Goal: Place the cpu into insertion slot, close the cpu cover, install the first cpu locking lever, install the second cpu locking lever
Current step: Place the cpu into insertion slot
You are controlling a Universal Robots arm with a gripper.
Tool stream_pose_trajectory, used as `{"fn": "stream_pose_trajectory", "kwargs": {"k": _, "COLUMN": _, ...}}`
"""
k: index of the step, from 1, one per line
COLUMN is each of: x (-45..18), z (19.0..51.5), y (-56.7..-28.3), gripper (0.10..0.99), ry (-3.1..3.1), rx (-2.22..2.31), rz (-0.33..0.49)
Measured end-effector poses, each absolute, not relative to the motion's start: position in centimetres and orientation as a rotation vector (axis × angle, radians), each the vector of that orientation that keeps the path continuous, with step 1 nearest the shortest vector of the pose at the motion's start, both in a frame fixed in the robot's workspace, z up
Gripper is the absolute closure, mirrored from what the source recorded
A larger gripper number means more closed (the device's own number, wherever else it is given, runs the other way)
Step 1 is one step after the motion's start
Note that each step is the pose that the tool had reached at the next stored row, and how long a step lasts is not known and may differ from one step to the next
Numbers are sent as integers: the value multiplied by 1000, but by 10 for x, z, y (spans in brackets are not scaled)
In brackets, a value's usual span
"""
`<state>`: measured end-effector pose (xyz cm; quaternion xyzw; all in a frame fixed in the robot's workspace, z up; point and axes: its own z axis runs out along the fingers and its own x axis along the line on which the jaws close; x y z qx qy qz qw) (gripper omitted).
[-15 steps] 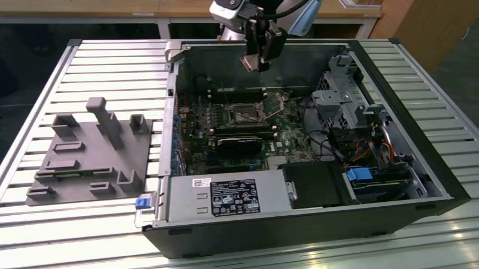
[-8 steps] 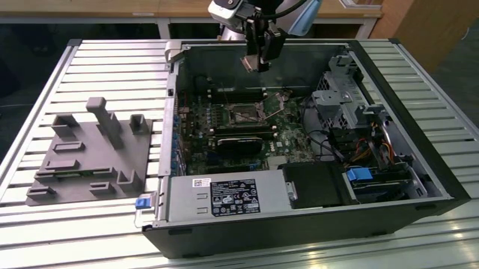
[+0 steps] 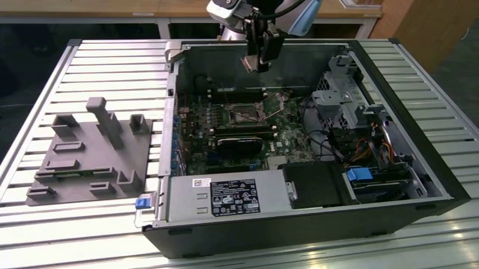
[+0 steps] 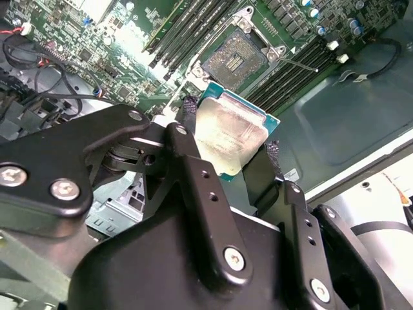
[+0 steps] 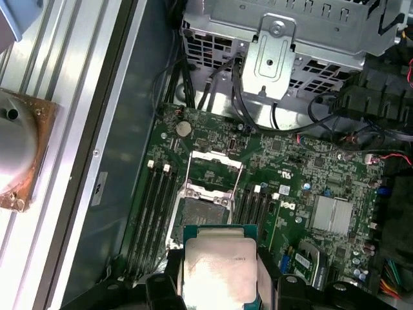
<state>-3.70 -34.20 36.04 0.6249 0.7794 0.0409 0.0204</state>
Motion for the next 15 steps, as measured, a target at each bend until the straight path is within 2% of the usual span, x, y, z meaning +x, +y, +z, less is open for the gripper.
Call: {"fn": "stream_pose_trajectory", "kwargs": {"k": 15, "x": -37, "z": 357, "y": -342, "gripper": 549, "ry": 2384, "rx": 1977, "rz": 126}}
